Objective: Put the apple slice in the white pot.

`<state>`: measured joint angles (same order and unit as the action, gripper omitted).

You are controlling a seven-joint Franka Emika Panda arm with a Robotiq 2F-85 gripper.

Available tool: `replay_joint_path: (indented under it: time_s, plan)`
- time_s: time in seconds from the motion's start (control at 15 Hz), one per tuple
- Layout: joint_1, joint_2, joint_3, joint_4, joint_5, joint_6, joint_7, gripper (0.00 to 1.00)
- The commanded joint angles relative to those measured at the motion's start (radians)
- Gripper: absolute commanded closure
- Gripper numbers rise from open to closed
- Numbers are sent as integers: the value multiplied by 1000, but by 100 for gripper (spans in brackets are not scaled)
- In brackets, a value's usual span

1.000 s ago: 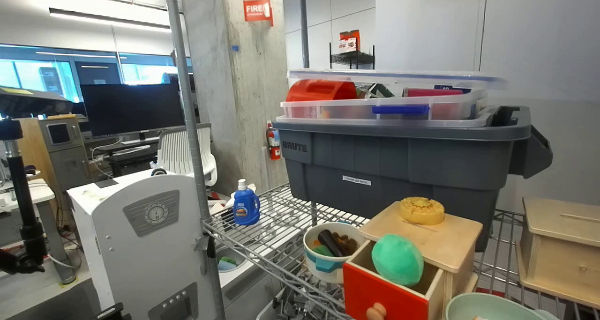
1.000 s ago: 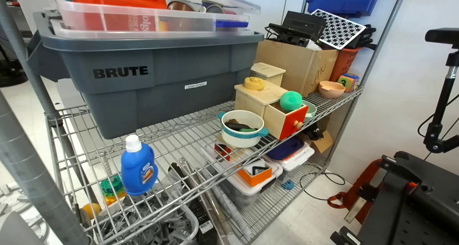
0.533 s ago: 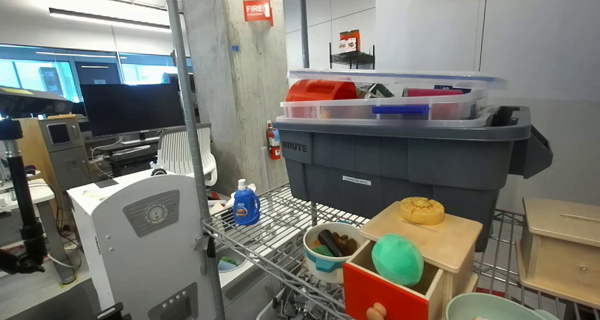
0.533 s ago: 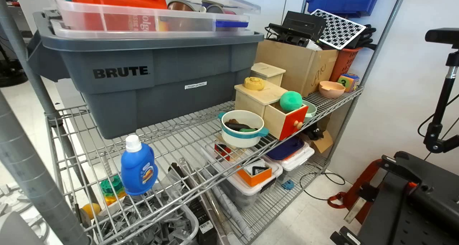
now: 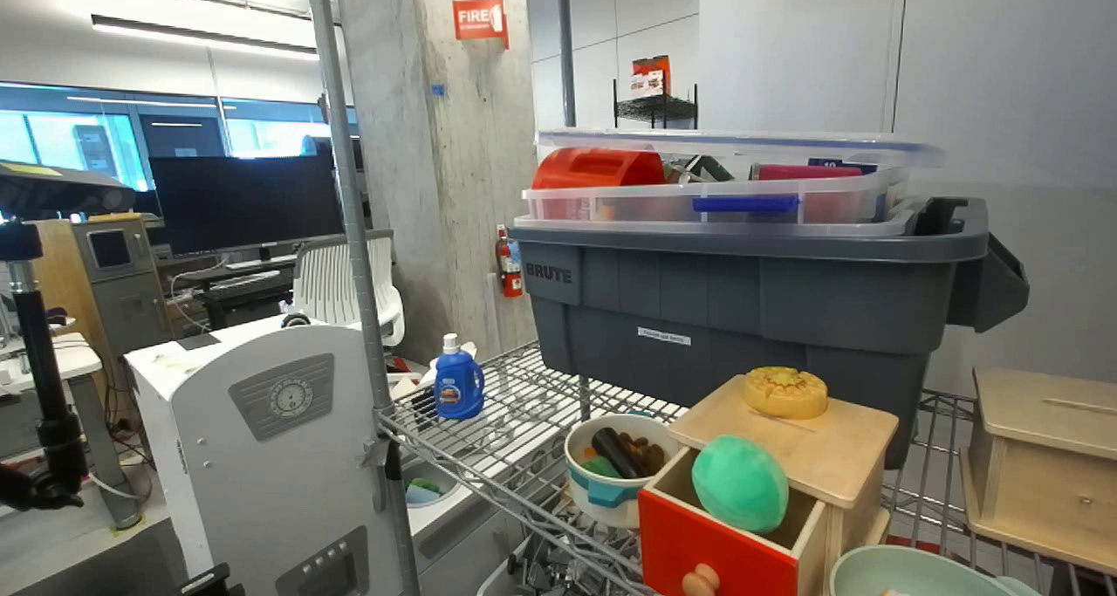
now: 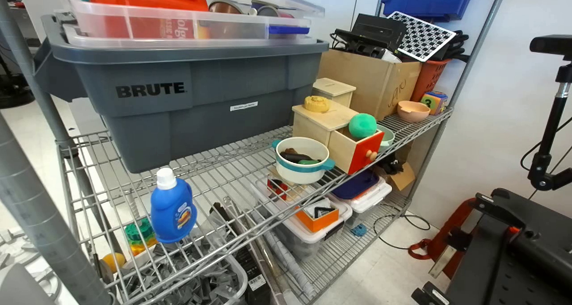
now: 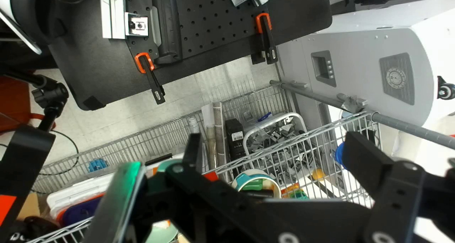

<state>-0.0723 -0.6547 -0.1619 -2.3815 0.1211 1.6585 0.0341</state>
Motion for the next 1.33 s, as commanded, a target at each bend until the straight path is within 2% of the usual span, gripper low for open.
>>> replay_joint_path:
  time_s: [0.0,1.13,1.27]
  plan:
    - [-21,3,16,3,9,-4,-10,0]
    - [-21,3,15,3,9,-4,-10,0]
    - [-33,39,21,28,-6,23,9,0]
